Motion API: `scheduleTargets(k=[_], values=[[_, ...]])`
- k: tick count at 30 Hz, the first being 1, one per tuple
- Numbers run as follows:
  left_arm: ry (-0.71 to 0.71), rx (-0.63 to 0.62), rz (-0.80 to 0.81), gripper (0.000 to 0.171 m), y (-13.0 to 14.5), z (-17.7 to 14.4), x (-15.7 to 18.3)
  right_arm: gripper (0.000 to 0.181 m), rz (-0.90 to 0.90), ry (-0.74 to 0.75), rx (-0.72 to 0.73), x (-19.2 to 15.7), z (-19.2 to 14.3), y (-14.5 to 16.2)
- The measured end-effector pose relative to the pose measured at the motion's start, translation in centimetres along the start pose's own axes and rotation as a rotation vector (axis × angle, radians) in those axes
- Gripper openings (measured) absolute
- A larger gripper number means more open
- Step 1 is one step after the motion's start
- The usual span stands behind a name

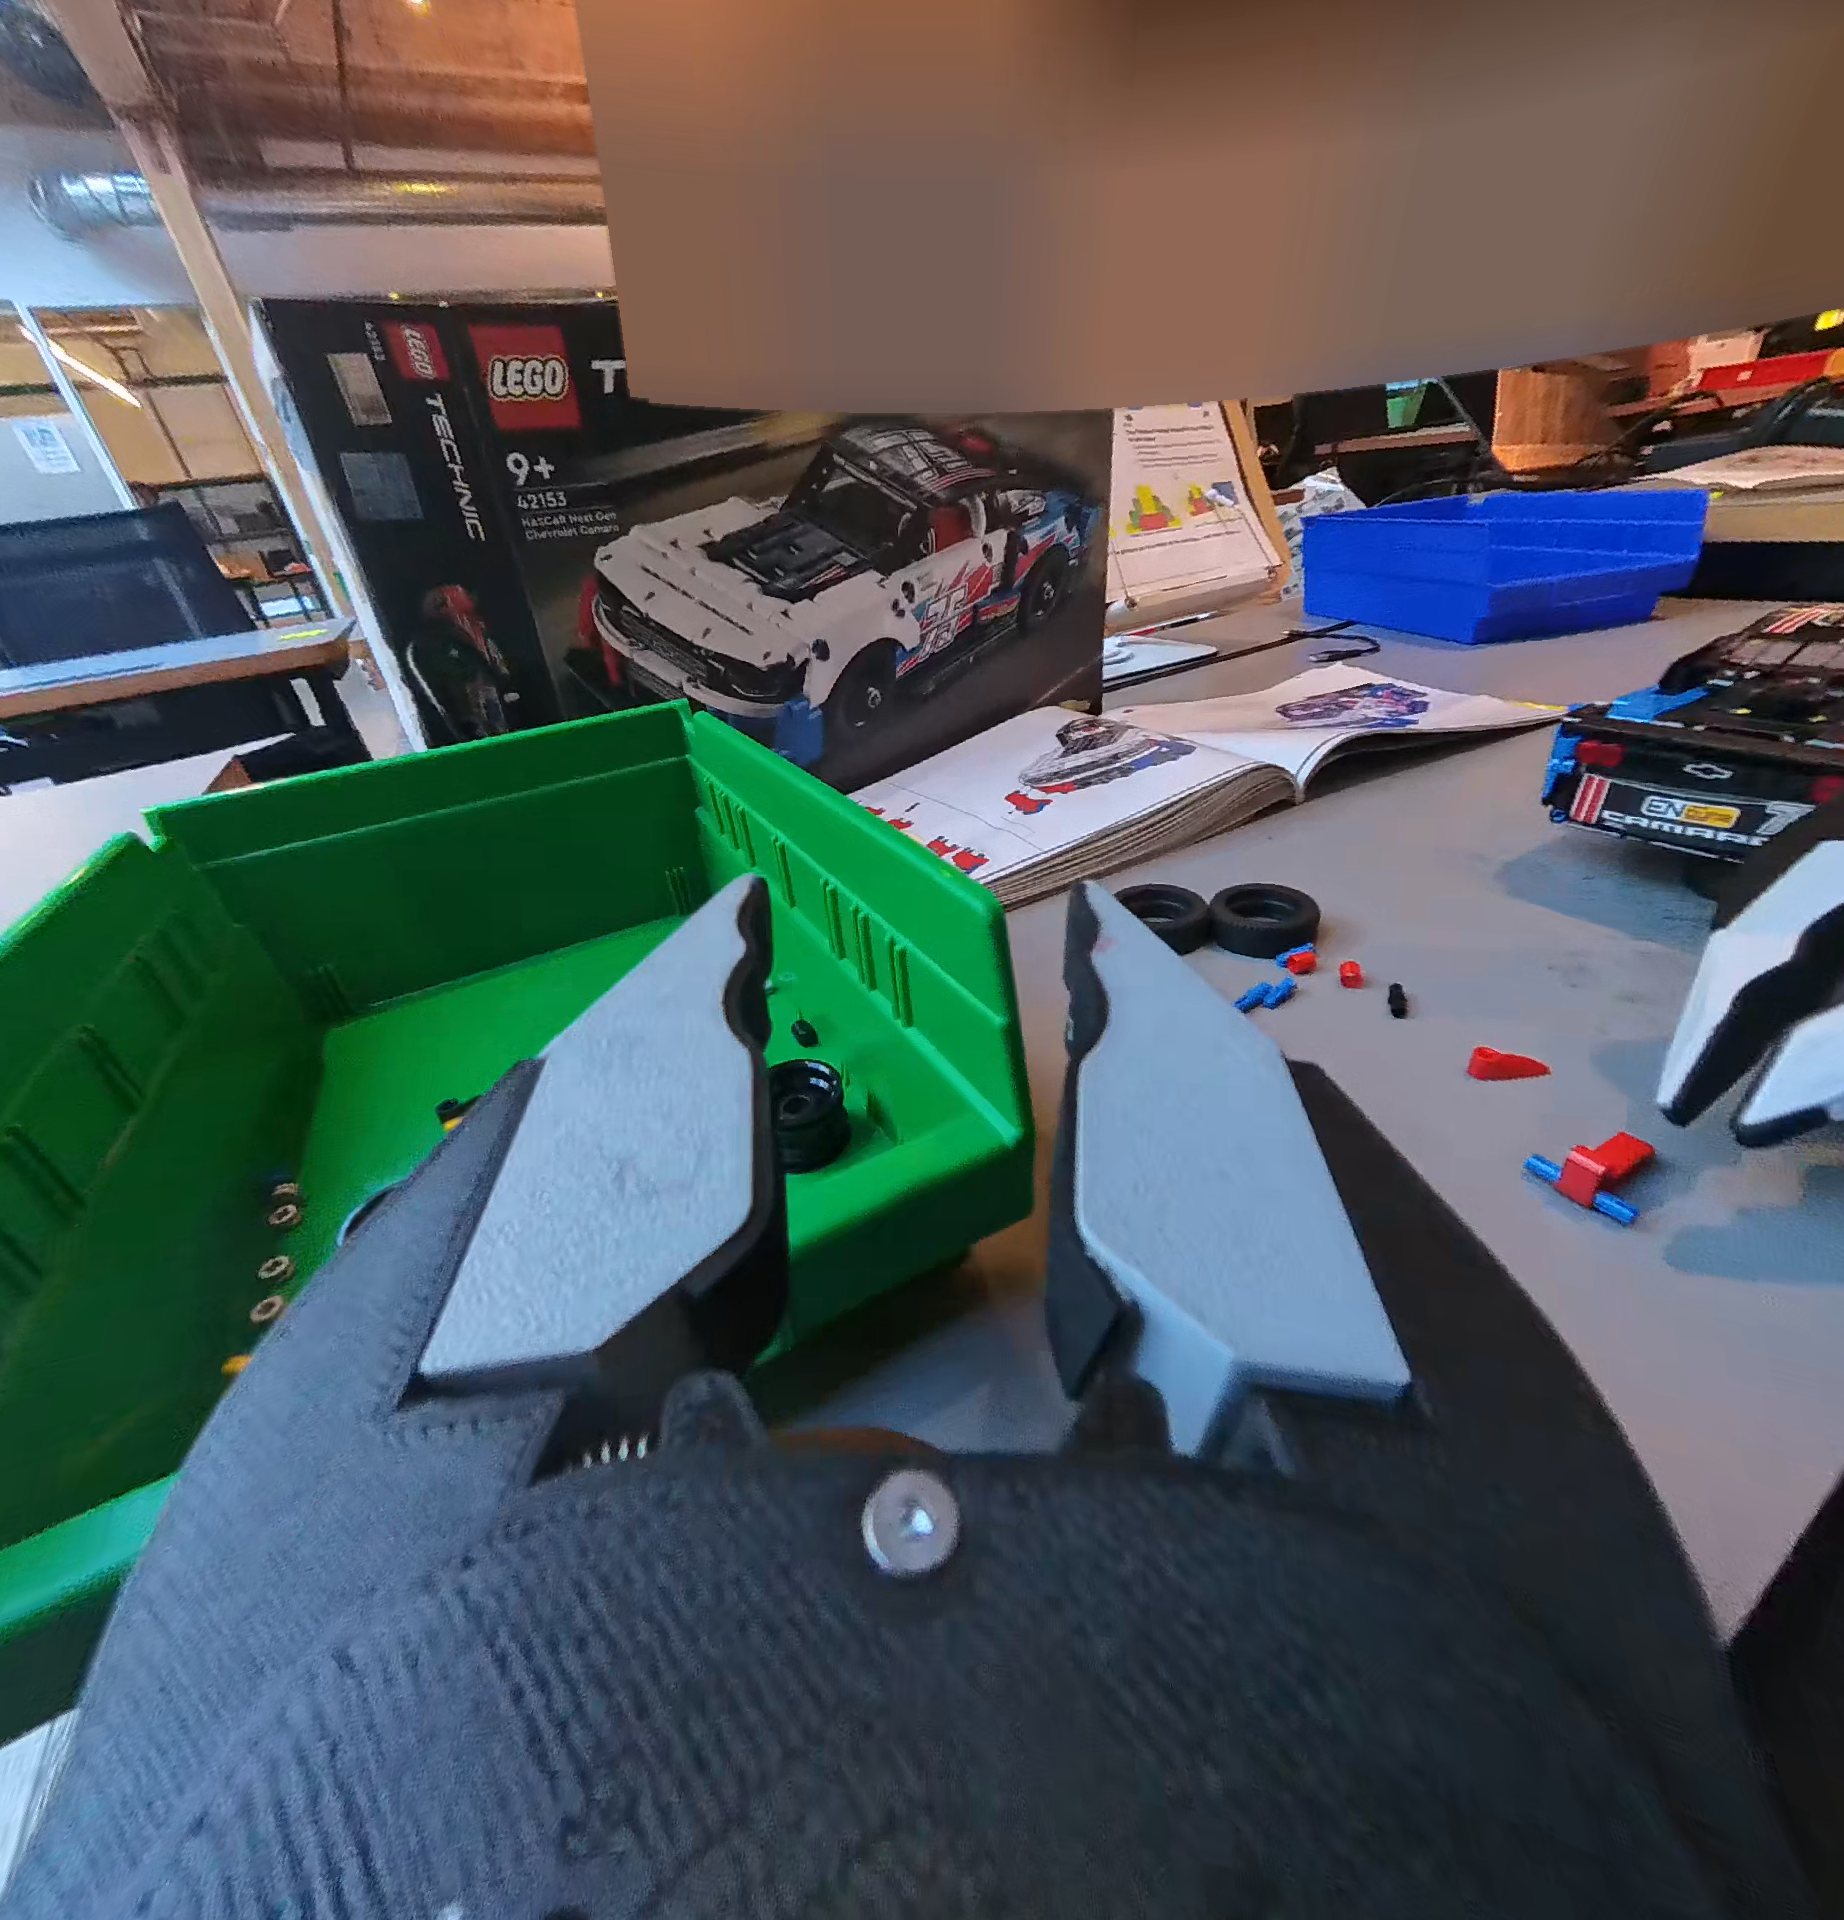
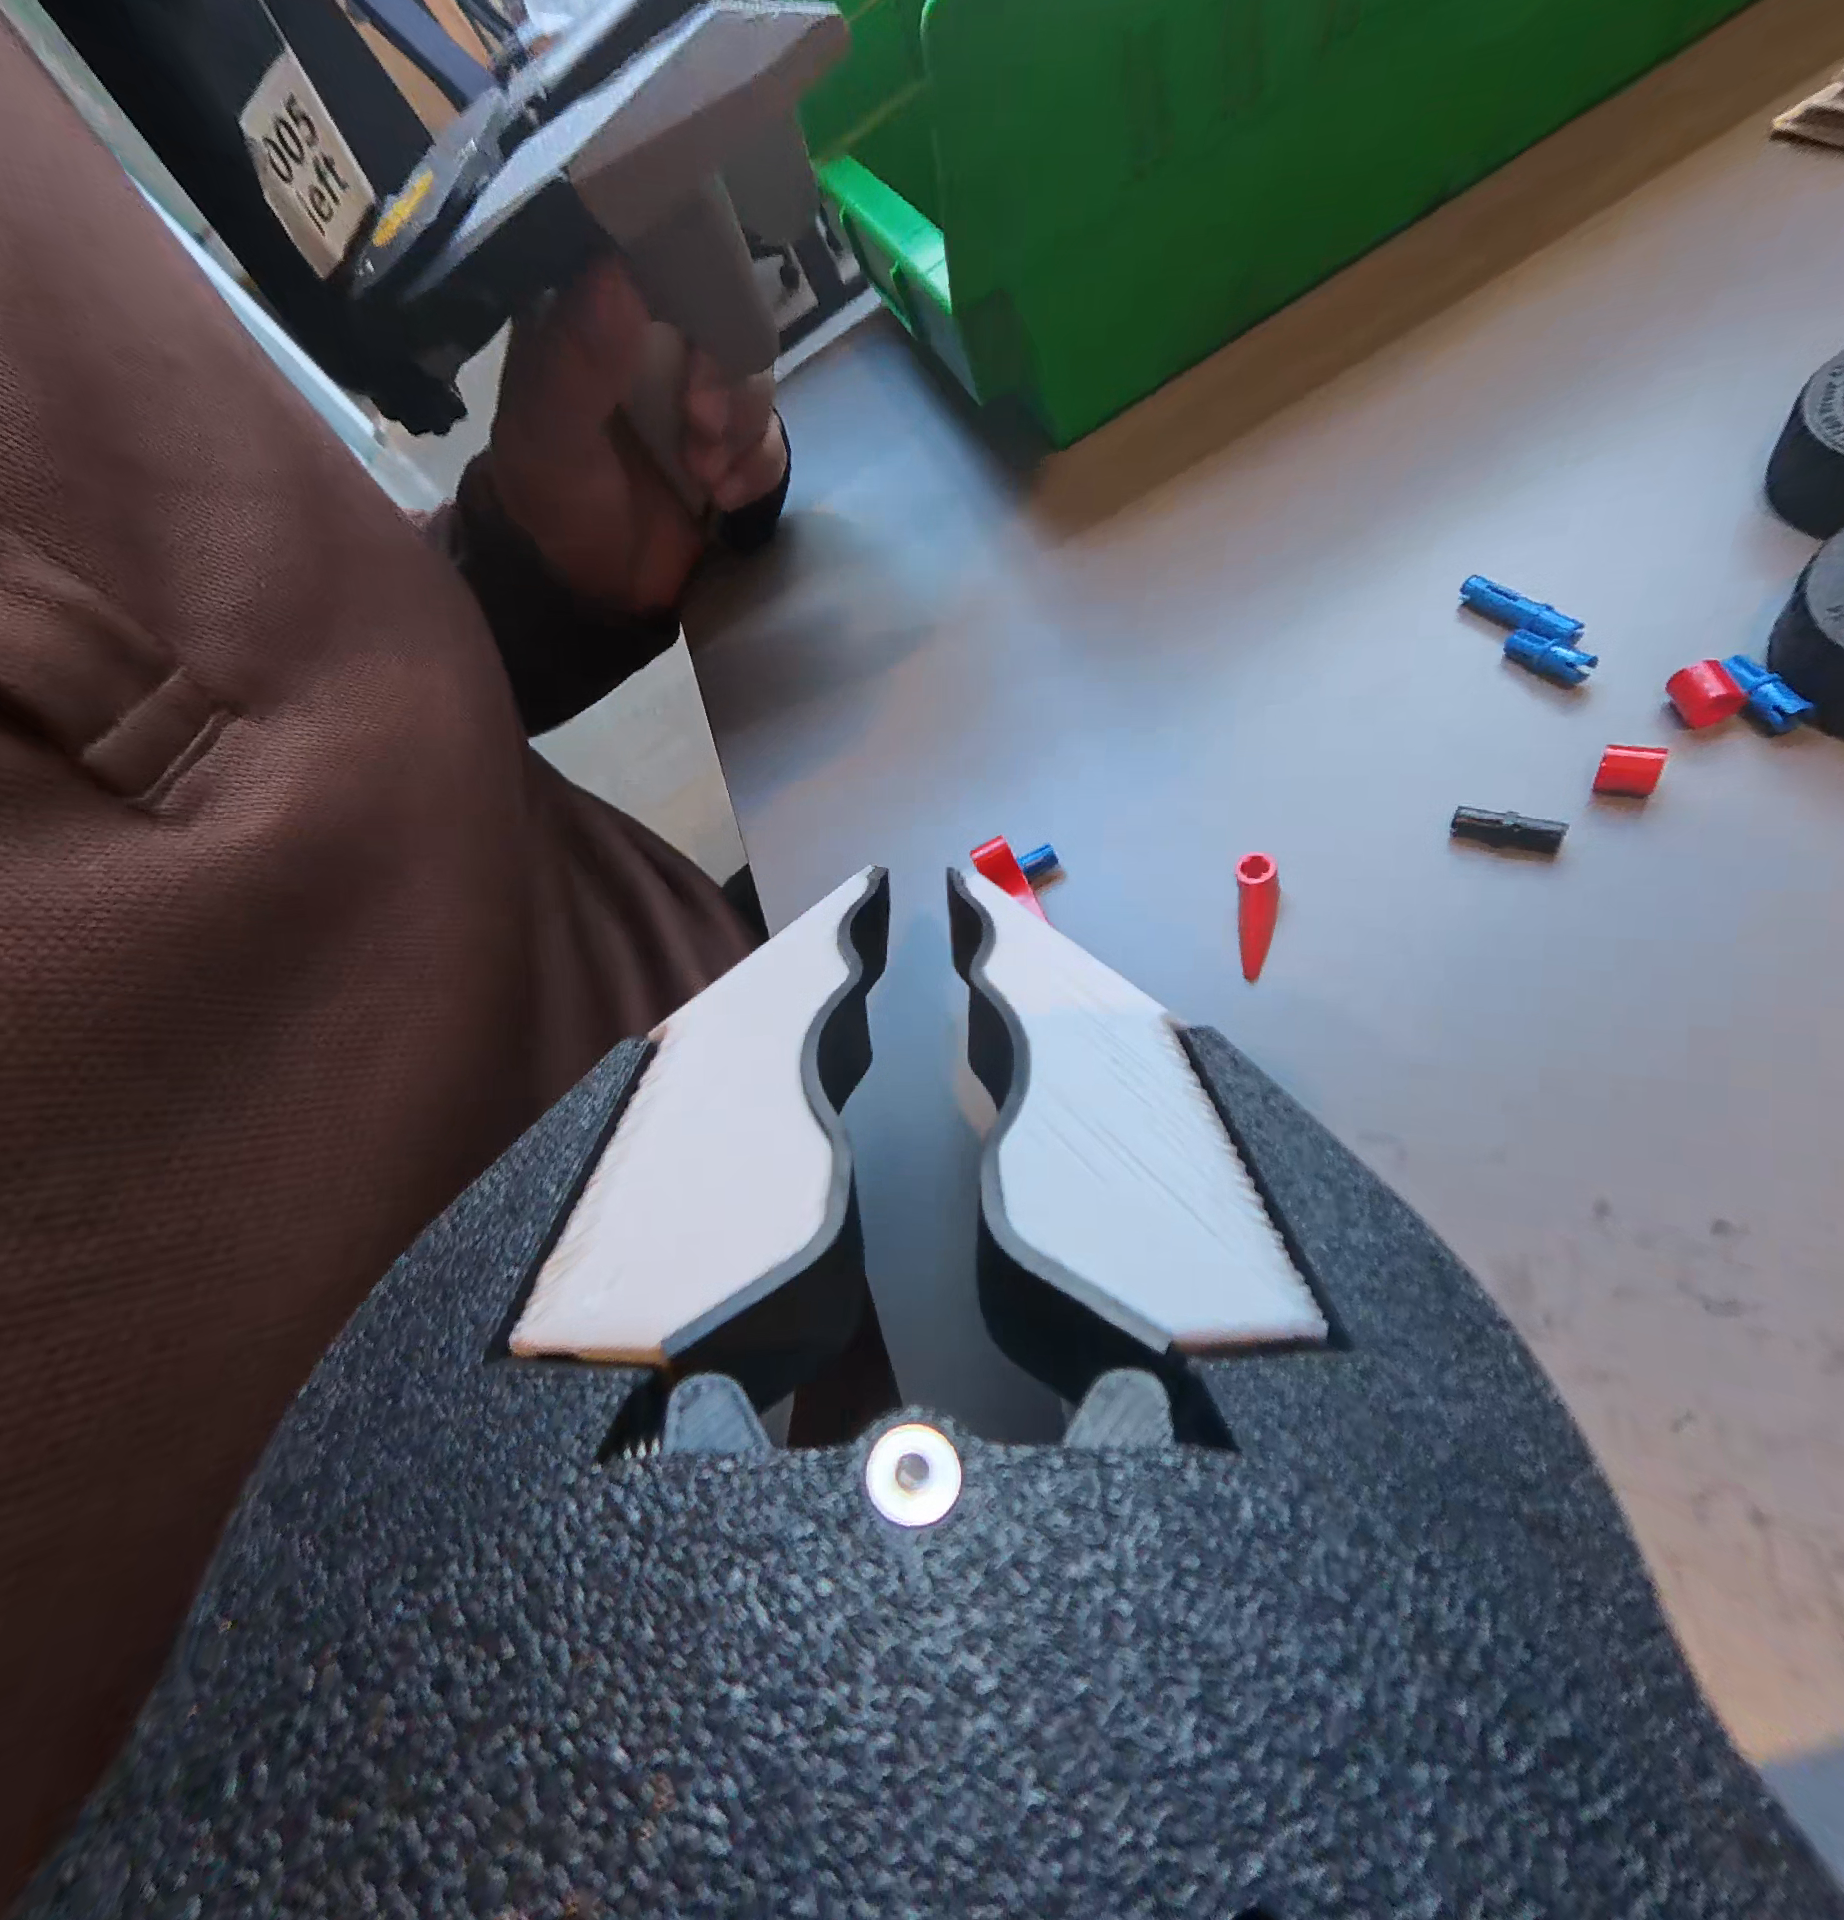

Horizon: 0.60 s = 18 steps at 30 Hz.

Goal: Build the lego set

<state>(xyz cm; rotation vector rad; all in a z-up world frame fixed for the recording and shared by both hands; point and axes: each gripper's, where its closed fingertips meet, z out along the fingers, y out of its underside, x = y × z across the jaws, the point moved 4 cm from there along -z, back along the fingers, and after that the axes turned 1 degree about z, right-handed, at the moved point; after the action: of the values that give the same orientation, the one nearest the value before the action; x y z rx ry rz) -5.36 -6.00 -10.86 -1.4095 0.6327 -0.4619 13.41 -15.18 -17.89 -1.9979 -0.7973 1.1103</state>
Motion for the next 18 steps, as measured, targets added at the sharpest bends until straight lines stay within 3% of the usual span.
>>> scheduleTargets(k=[5, 8, 18], values=[[-0.003, 0.023, 0.030, 0.048, -0.2, -0.2, 0.3, 0.004, -0.029, -0.002, 0.018, -0.3, -0.1, -0.1], [-0.007, 0.049, 0.061, 0.048, -0.5, -0.5, 0.7, 0.020, -0.033, 0.019, 0.012, -0.2, -0.1, 0.0], [0.047, 0.104, 0.147, 0.044, -1.0, -1.5, 2.4, 0.020, -0.058, 0.170, 0.006, 0.7, -0.2, 0.1]])
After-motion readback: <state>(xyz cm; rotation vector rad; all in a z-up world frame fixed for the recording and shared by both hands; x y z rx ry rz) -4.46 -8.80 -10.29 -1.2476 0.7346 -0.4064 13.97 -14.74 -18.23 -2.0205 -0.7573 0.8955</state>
